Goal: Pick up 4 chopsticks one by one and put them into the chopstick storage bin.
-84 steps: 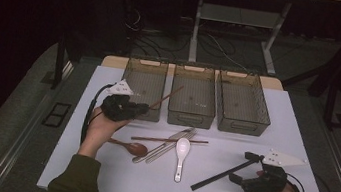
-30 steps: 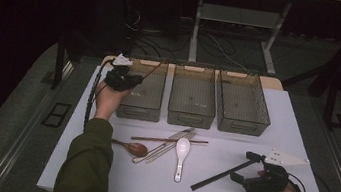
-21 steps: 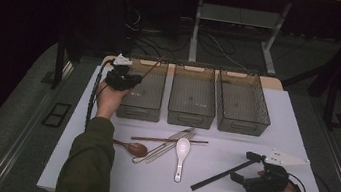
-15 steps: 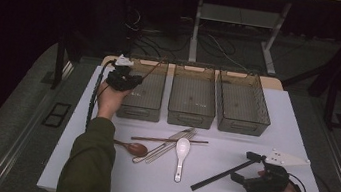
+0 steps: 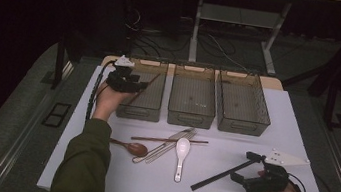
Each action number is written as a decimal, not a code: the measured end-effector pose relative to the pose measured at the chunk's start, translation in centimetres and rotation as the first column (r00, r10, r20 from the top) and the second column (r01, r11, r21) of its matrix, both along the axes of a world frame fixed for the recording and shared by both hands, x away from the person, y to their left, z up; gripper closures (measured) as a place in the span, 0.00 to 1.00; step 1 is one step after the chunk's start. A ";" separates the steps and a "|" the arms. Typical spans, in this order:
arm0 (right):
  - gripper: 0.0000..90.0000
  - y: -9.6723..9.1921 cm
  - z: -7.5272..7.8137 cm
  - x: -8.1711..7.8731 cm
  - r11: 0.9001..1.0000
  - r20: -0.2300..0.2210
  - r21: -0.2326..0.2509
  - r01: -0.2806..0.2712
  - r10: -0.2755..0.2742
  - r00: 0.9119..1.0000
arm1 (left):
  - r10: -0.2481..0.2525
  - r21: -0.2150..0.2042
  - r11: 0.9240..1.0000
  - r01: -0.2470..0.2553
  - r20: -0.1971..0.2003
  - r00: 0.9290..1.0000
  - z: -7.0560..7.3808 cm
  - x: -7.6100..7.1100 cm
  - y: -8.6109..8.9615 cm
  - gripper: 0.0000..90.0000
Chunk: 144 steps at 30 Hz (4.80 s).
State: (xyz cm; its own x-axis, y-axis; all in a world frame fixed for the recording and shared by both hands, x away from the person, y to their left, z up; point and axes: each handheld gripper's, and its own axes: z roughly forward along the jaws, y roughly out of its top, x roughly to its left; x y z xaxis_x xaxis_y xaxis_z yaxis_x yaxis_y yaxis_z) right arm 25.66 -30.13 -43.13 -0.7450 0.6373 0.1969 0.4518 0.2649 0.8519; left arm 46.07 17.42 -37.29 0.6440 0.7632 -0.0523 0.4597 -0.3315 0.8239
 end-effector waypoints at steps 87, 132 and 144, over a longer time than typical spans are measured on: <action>0.01 0.0 0.0 -0.1 1.000 0.005 -0.004 0.005 -0.005 1.000 | -0.471 0.028 0.879 0.476 -0.102 0.876 -6.3 -9.8 -6.9 0.79; 0.01 -0.1 -0.1 0.0 1.000 -0.005 0.007 0.011 -0.011 1.000 | -0.505 0.088 0.850 0.519 -0.143 0.851 -7.6 -9.4 -7.2 0.90; 0.01 -0.1 -0.1 0.0 1.000 -0.004 0.006 0.006 -0.005 1.000 | -0.539 0.101 0.832 0.545 -0.085 0.838 -7.0 -9.3 -7.0 0.92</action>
State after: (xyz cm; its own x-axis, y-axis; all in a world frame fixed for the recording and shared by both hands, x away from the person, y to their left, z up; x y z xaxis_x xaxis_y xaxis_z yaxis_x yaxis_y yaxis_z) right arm 25.62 -30.21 -43.21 -0.7408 0.6402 0.2036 0.4565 0.2573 0.8517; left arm 36.73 10.45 -44.28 0.9550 0.2953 -0.0294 0.2182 -0.6317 0.7439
